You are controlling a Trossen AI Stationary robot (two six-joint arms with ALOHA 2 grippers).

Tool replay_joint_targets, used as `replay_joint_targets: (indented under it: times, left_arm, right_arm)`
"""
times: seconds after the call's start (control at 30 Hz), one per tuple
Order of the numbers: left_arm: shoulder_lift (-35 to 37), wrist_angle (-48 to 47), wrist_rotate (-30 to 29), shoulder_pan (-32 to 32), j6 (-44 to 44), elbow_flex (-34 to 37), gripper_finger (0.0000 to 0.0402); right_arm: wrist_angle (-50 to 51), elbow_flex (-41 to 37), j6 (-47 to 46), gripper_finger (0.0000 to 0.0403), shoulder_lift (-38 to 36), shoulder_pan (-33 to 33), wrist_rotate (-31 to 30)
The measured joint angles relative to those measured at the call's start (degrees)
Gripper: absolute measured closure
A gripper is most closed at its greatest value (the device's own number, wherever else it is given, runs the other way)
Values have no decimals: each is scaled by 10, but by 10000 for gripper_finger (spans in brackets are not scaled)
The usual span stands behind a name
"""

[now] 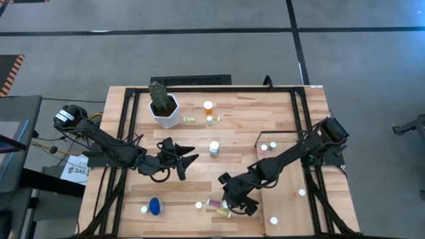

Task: Pick and place medicine bottles onto shelf by color
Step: Put the yellow pill bottle on the shelf

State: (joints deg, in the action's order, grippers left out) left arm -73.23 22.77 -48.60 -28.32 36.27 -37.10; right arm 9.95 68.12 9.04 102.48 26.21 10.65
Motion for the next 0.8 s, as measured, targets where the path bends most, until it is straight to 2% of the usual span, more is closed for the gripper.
replay_joint_targets:
  times: [0.23,0.8]
  left_arm:
    - [0,0,0,0,0,0,219]
    - [0,-17,3,-2,-2,0,219]
  right_arm:
    - [-38,1,0,182,20,15,-3]
    - [-46,-1,3,182,59,0,-15]
